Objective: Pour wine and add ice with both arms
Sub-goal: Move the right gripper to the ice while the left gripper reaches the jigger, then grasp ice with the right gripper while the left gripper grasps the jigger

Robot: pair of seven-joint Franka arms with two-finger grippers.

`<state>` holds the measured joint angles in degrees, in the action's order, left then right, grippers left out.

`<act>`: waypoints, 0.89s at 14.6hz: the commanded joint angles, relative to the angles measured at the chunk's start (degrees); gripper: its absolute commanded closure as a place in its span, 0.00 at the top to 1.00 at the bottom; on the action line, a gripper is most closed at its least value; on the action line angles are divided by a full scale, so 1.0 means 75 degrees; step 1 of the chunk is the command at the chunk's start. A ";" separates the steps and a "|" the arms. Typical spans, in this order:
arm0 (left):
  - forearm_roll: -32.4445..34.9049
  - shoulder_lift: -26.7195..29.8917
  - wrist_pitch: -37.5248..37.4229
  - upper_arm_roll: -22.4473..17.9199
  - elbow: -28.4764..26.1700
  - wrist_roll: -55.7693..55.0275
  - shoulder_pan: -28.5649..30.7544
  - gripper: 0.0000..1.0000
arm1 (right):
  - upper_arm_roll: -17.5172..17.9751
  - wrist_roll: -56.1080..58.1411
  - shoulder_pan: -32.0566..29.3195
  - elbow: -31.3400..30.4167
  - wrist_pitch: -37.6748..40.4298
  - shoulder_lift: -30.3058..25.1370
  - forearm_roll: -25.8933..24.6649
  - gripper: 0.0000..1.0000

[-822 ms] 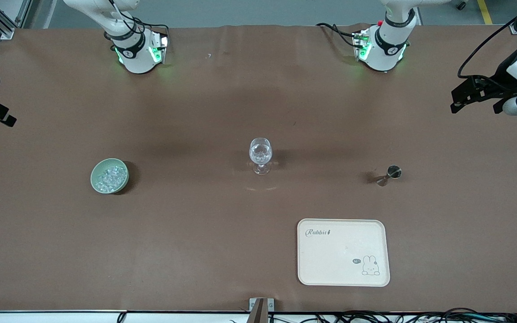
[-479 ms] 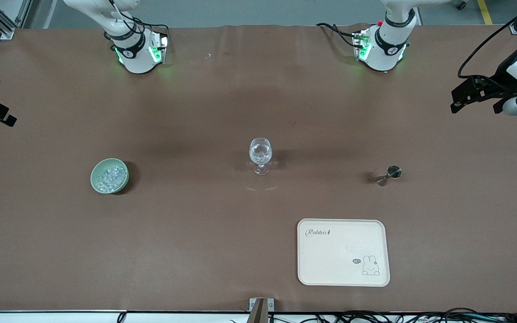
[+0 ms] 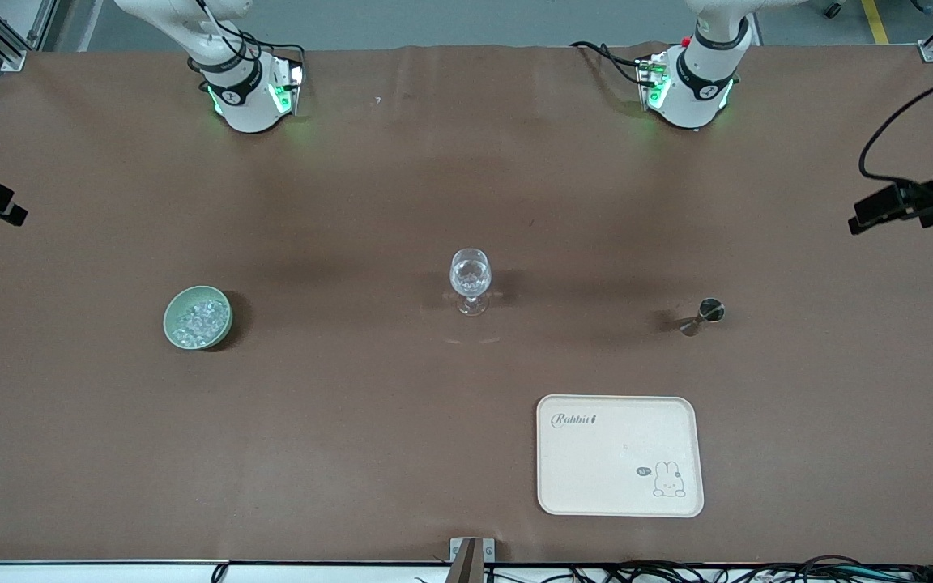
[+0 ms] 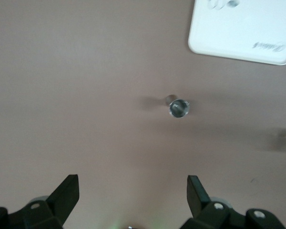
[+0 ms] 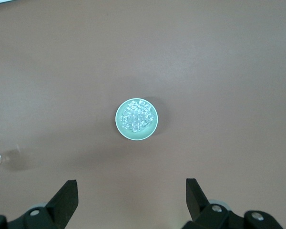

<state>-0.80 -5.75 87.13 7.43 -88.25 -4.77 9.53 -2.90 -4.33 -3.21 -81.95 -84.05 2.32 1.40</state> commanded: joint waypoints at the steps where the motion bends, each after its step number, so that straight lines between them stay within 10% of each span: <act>1: -0.0605 -0.0929 -0.0144 0.0018 0.0165 -0.0544 0.0497 1.00 | 0.0035 0.0202 -0.0099 -0.0753 -0.0322 -0.0158 0.0059 1.00; 13: -0.4074 -0.4832 0.1038 0.0018 0.0259 -0.3557 0.1578 0.86 | 0.0094 0.0449 0.0276 -0.5724 -0.6578 0.0731 0.0000 1.00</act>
<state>-27.48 -37.78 94.04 7.22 -88.22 -28.61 20.67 -2.11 -1.73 -1.36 -121.03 -127.98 6.70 1.37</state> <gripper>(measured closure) 0.097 0.000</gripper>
